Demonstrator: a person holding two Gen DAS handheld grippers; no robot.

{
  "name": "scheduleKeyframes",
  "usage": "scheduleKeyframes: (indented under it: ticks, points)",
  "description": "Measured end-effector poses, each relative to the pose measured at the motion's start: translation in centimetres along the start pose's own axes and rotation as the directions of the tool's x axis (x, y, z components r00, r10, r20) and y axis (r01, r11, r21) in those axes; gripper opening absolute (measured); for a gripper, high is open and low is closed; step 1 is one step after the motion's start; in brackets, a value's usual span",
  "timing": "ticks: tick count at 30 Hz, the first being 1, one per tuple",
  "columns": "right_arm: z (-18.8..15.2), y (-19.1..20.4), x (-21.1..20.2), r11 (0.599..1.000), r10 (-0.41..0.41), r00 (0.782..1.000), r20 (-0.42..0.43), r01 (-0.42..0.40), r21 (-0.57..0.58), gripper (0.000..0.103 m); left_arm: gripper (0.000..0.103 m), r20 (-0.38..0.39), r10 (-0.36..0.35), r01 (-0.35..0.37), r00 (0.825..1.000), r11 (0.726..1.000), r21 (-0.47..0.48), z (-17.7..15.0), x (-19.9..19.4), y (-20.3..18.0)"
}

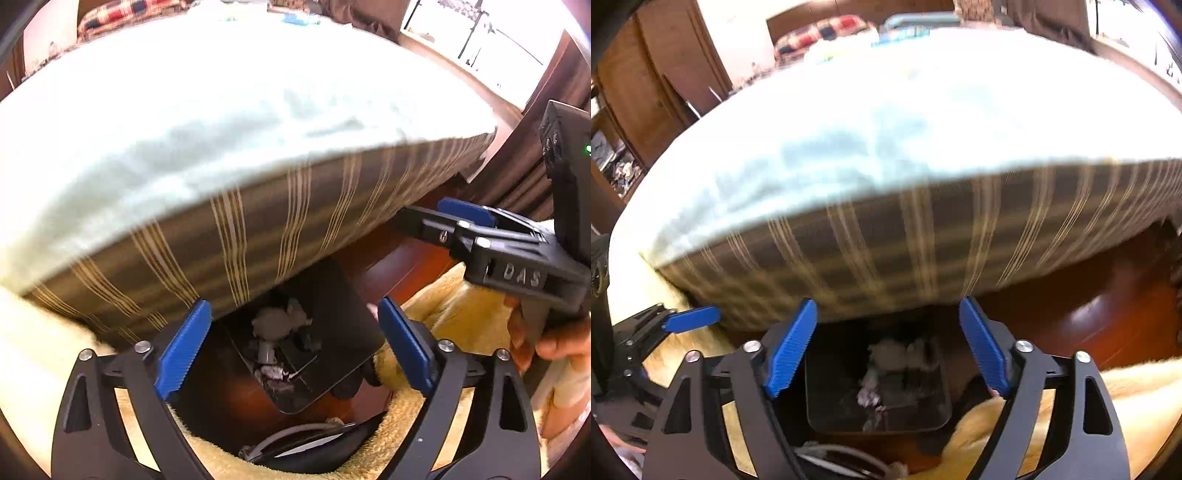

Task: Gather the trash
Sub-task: 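Open both tools over the bin to drop the spool and scrunchie, then raise both open tools back over the bed items, then grasp the blue wet-wipe pack with the right tool while the left tool grasps the blue keychain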

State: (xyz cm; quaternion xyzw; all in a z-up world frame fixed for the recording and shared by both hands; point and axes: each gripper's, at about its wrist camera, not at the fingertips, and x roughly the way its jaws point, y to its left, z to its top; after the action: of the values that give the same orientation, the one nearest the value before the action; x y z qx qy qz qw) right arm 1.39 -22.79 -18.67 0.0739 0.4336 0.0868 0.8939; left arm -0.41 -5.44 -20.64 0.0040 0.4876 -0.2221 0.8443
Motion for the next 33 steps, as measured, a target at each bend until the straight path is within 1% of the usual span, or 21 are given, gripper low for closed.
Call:
scheduleKeyframes:
  ticks: [3, 5, 7, 9, 12, 14, 17, 19, 21, 25, 27, 29, 33]
  points:
    - [2.3, -0.4, -1.9, 1.0, 0.002, 0.999, 0.043, -0.002, -0.02, 0.086, 0.091, 0.041, -0.003, 0.003, 0.999, 1.0, 0.012, 1.1, -2.5, 0.3]
    - [4.3, -0.7, -3.2, 0.999, -0.001, 0.997, 0.079, 0.004, -0.034, 0.089, 0.092, 0.069, 0.001, -0.003, 0.998, 1.0, 0.022, 2.3, -4.0, 0.3]
    - [6.3, -0.5, -4.0, 0.999, 0.003, 0.994, 0.107, 0.002, -0.04, 0.089, 0.093, 0.092, 0.007, -0.01, 0.996, 0.999, 0.033, 3.3, -5.2, 0.7]
    - [8.5, -0.6, -4.5, 0.999, 0.009, 0.991, 0.134, -0.003, -0.043, 0.09, 0.094, 0.123, 0.039, -0.045, 0.992, 0.998, 0.047, 4.9, -6.2, 1.1]
    - [11.4, -0.4, -4.4, 0.999, -0.013, 0.987, 0.159, 0.02, -0.038, 0.091, 0.094, 0.156, 0.076, -0.085, 0.985, 0.995, 0.055, 7.2, -6.5, 2.1]
    - [13.5, -0.8, -3.7, 0.999, -0.016, 0.986, 0.167, 0.02, -0.025, 0.091, 0.094, 0.175, 0.098, -0.106, 0.98, 0.994, 0.038, 9.2, -6.3, 3.0]
    - [15.8, -0.9, -1.7, 1.0, -0.019, 0.987, 0.157, 0.021, -0.007, 0.091, 0.094, 0.191, 0.103, -0.106, 0.976, 0.994, 0.004, 11.5, -6.1, 4.7]
    - [17.2, -0.7, -0.2, 1.0, -0.022, 0.99, 0.142, 0.021, 0.006, 0.091, 0.093, 0.193, 0.132, -0.132, 0.972, 0.991, -0.014, 13.3, -5.1, 6.0]
    - [18.9, -0.7, 1.8, 0.999, -0.02, 0.992, 0.124, 0.016, 0.027, 0.091, 0.093, 0.192, 0.142, -0.142, 0.971, 0.99, -0.015, 14.9, -4.1, 6.8]
    - [21.2, -0.1, 5.4, 0.997, -0.045, 0.994, 0.099, 0.039, 0.064, 0.089, 0.084, 0.18, 0.118, -0.115, 0.977, 0.993, -0.024, 17.7, -2.1, 7.9]
    - [22.4, 0.0, 7.0, 0.995, -0.045, 0.996, 0.081, 0.037, 0.092, 0.081, 0.08, 0.176, 0.104, -0.103, 0.979, 0.995, -0.016, 19.2, -1.0, 8.0]
    - [23.4, -0.2, 8.3, 0.991, -0.037, 0.998, 0.059, 0.03, 0.128, 0.078, 0.078, 0.175, 0.106, -0.107, 0.979, 0.994, -0.001, 20.5, 0.0, 8.0]
    - [25.2, -0.2, 10.3, 0.987, -0.055, 0.998, 0.031, 0.049, 0.155, 0.073, 0.067, 0.155, 0.083, -0.084, 0.984, 0.996, 0.003, 22.6, 2.2, 8.3]
